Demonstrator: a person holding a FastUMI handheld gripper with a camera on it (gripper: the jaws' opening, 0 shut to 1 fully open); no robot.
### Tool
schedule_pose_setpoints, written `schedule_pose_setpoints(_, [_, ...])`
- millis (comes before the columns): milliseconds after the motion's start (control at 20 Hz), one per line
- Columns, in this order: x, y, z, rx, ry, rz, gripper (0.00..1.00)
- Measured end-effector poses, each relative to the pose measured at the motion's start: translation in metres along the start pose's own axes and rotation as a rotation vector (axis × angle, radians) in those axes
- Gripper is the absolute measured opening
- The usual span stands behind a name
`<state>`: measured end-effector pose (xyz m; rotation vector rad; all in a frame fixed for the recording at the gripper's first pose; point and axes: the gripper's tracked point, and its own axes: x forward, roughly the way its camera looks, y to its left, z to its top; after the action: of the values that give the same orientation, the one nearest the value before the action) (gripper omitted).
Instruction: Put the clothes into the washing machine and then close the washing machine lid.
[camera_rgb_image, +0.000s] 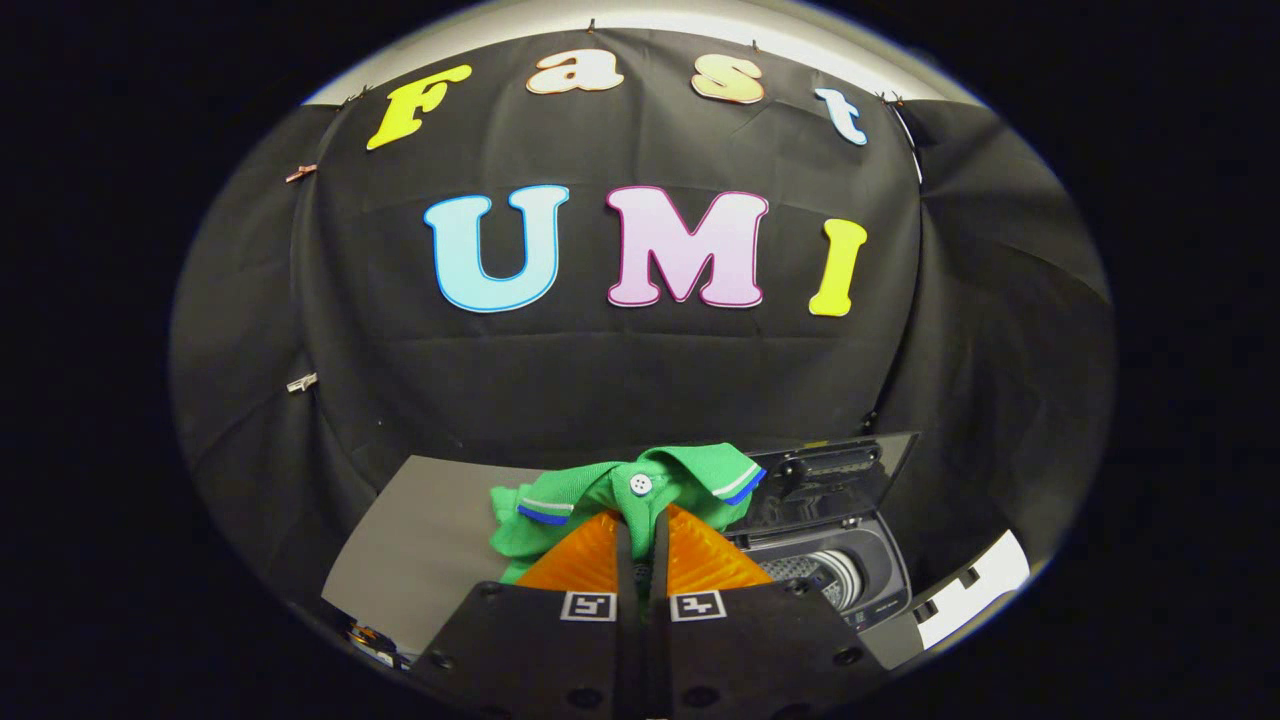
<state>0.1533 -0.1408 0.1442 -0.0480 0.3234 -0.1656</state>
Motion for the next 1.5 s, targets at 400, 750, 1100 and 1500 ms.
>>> schedule_pose_setpoints(400, [-0.016,-0.099,0.006,0.025,-0.025,0.021,0.05])
schedule_pose_setpoints(750, [-0.004,-0.182,-0.004,0.105,-0.012,-0.035,0.05])
schedule_pose_setpoints(1100, [0.031,-0.243,-0.046,0.032,0.010,-0.104,0.05])
schedule_pose_setpoints(1500, [0.093,-0.270,-0.121,0.069,0.114,-0.135,0.05])
